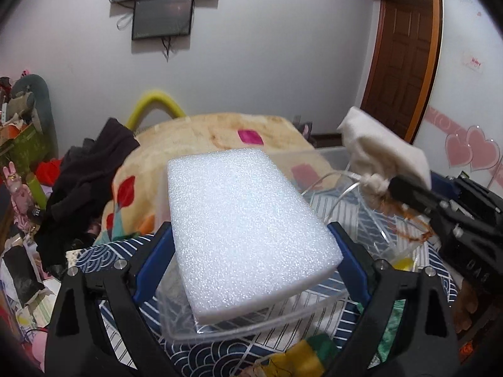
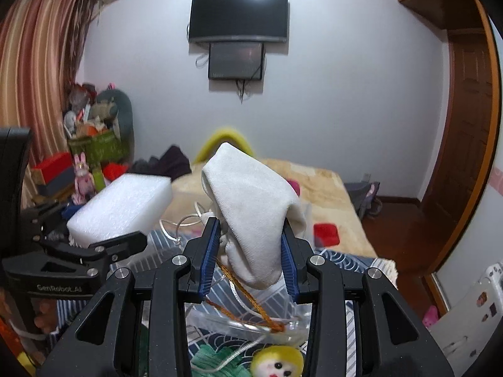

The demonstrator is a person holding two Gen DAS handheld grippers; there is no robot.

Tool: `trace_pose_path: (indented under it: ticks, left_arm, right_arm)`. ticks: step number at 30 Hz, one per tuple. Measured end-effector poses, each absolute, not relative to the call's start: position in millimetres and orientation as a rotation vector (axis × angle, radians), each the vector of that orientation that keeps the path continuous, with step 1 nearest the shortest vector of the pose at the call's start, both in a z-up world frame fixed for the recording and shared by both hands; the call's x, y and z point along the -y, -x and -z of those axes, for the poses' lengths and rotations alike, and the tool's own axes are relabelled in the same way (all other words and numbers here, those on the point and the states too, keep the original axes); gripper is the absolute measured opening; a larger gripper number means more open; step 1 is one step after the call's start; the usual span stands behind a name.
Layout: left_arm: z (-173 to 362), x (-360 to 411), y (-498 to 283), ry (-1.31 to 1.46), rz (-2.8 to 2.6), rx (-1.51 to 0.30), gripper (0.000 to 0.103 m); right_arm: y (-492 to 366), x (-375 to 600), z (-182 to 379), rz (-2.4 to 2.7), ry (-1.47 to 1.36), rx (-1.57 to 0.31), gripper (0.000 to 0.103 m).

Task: Organize soft objects
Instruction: 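Lower the foam block into the clear box with the left tool while the right tool drops the bag in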

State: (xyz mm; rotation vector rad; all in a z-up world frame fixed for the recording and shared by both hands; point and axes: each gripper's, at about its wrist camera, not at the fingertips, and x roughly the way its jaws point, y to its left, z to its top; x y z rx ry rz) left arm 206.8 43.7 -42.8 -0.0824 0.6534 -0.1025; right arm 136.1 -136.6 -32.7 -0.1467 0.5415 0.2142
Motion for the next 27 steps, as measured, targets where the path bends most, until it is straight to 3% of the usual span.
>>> trace_pose_path:
  ticks: [10,18,27]
  left_arm:
    - [62,-36,-230,0.050,0.122,-0.744,0.095]
    - [62,-32,-226,0.018,0.117,-0.745,0.096]
    - [44,-38,-207,0.032,0.106,-0.695,0.099]
  right_arm:
    - [-159,134,63,-0.241,0.188,-0.719,0.034]
    - [-157,141,61,-0.248,0.200,-0.742,0.037]
    - [-148,153,44,-0.249,0.177,-0.691,0.063]
